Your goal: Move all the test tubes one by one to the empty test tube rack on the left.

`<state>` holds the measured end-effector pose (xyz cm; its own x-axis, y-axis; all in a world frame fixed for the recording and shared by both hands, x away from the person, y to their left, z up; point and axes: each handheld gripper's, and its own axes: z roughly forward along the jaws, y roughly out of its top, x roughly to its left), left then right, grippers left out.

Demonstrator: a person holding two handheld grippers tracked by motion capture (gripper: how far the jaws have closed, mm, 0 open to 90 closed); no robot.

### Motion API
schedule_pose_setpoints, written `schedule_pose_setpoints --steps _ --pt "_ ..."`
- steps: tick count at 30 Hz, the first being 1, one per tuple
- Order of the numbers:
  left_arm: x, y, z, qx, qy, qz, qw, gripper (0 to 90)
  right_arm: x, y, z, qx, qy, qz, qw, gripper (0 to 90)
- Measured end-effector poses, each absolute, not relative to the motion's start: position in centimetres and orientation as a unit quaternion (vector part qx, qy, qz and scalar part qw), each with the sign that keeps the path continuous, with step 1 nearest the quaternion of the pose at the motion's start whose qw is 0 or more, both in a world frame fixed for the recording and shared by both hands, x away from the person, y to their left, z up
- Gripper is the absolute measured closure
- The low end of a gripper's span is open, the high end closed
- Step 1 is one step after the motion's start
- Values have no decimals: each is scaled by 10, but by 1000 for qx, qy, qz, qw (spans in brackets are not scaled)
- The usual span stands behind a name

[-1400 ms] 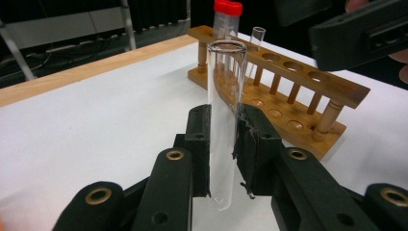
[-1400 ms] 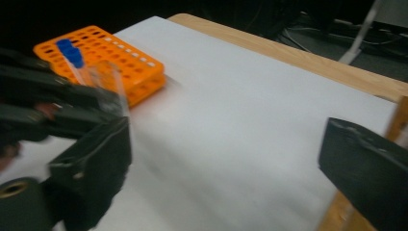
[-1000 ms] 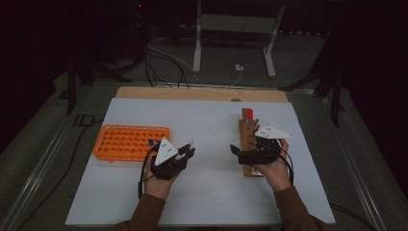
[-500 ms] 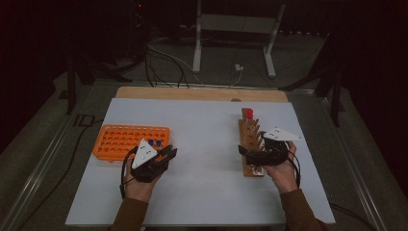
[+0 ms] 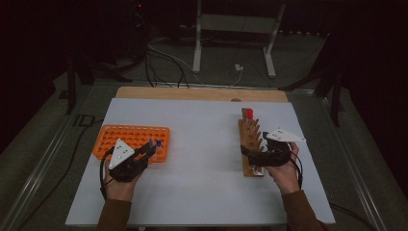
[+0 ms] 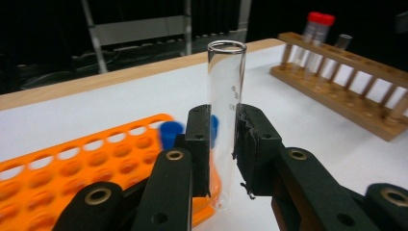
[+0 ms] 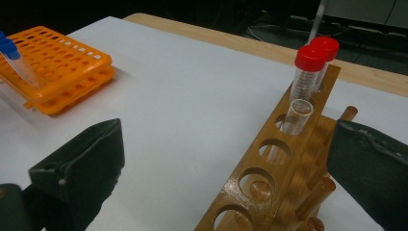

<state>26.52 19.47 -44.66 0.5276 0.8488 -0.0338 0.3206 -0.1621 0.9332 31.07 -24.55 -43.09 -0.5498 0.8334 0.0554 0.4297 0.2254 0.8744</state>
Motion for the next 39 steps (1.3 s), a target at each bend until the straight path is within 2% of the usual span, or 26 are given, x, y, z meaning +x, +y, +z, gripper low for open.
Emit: schedule_pose_setpoints --steps 15,29,39 --pt "277 206 -456 697 441 301 478 759 309 -249 -433 423 749 461 220 3" --pt "291 204 -470 701 456 302 457 759 309 -248 -435 422 750 461 216 3" --pt "294 204 -484 724 463 289 421 759 308 -249 -435 421 751 461 215 3"
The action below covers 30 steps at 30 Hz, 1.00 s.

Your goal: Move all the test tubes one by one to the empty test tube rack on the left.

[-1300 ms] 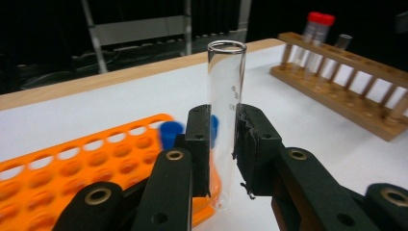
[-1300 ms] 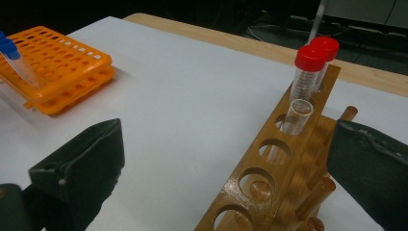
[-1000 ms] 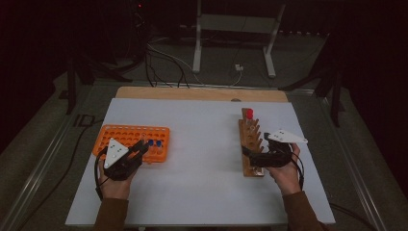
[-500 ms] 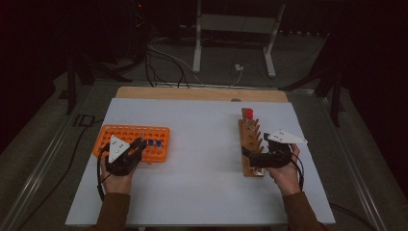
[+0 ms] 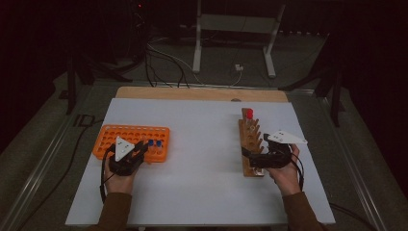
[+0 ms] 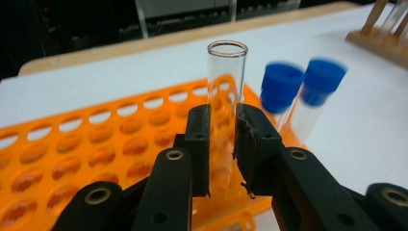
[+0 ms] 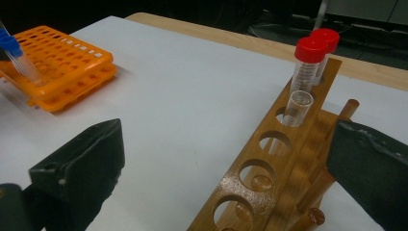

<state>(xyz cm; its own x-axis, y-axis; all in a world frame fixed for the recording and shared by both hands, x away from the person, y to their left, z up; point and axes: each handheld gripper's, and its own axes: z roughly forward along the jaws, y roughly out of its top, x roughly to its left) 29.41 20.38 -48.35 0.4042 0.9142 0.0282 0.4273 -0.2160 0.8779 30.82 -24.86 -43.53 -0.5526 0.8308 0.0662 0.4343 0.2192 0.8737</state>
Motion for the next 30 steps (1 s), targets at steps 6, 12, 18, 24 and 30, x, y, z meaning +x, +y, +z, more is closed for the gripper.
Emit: schedule_pose_setpoints --steps 6,12,18,24,30 --pt "296 203 -488 730 468 281 412 760 308 -248 -435 419 752 462 214 3" --pt "296 202 -488 735 467 277 405 762 308 -248 -436 419 752 462 213 3" --pt "295 202 -489 739 465 276 401 763 308 -247 -436 418 753 462 213 3" --pt "295 202 -492 745 467 272 392 763 308 -246 -436 417 754 462 212 3" --pt "296 203 -493 744 471 269 390 754 308 -248 -435 418 752 464 213 3"
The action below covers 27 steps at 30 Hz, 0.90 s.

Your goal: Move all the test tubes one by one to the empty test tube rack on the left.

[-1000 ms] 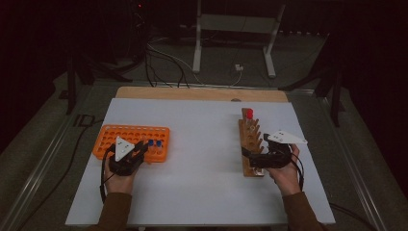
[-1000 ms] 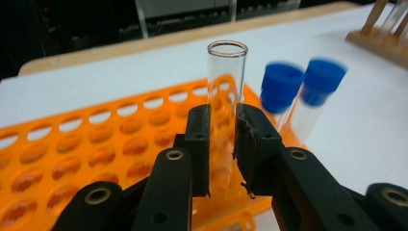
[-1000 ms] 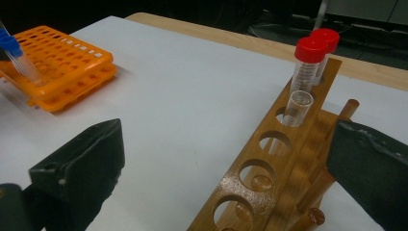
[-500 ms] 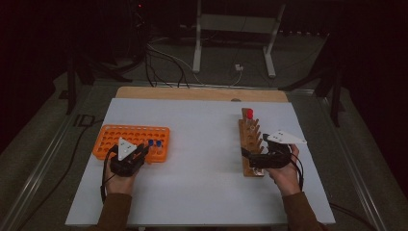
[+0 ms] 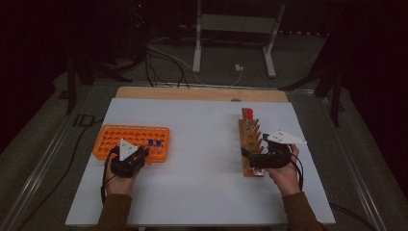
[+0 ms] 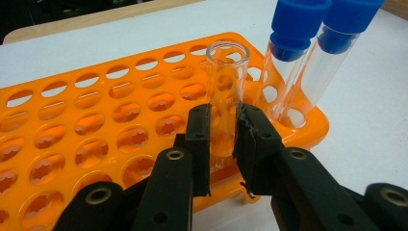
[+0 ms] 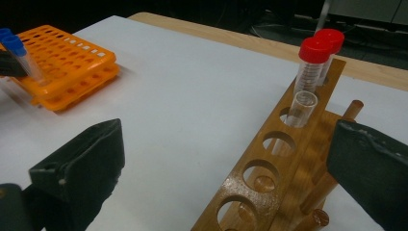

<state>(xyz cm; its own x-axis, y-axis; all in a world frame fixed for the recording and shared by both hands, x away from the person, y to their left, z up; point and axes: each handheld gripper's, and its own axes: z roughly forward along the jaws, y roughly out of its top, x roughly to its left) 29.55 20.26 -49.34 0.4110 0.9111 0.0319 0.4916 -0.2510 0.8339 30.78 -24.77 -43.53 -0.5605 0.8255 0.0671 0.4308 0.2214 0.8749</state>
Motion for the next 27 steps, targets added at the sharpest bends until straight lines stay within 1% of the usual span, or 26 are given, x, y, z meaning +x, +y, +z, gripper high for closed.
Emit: schedule_pose_setpoints --steps 1,8,14,17,19,24,27 --pt "296 203 -493 743 473 267 389 744 308 -248 -435 418 752 463 213 3" --pt "291 209 -487 725 483 265 415 573 308 -249 -434 418 752 463 215 3" --pt "284 211 -479 704 487 267 442 360 311 -252 -430 421 749 462 221 3" --pt "281 210 -475 697 484 267 457 288 315 -253 -428 423 749 459 223 4" --pt "279 208 -472 695 480 265 465 258 318 -253 -427 426 749 456 222 4" --pt "276 200 -465 695 472 267 472 132 330 -254 -430 434 750 449 219 7" --pt "276 195 -464 699 469 259 474 17 339 -254 -431 440 751 440 221 37"
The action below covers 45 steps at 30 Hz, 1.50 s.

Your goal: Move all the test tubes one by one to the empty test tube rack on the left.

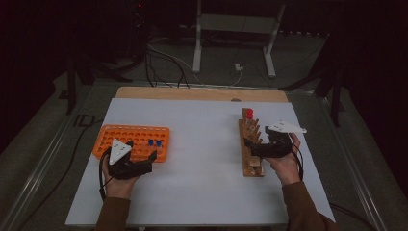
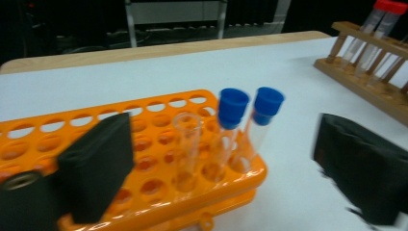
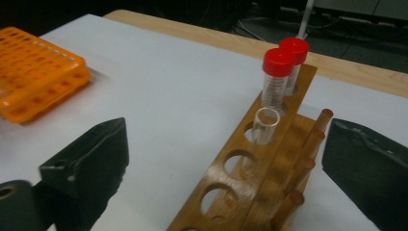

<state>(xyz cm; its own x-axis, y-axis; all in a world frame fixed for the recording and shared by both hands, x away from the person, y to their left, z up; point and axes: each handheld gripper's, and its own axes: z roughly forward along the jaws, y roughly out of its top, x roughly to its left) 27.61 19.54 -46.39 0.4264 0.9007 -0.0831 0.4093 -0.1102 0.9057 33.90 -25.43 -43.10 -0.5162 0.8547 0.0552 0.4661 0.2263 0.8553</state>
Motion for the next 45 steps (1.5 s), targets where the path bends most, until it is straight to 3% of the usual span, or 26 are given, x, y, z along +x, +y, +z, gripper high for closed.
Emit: schedule_pose_setpoints --steps 5,7,10,18,45 --pt "276 191 -465 704 461 257 475 10 351 -252 -433 445 756 416 239 210" --pt "275 189 -464 704 460 264 473 10 356 -252 -436 442 762 410 237 342" --pt "274 188 -463 706 455 268 472 10 361 -252 -441 452 759 406 233 469" --pt "273 185 -462 710 447 262 477 13 372 -249 -450 459 762 393 233 746" --pt "270 179 -462 700 453 265 484 12 379 -246 -452 474 749 397 240 766"
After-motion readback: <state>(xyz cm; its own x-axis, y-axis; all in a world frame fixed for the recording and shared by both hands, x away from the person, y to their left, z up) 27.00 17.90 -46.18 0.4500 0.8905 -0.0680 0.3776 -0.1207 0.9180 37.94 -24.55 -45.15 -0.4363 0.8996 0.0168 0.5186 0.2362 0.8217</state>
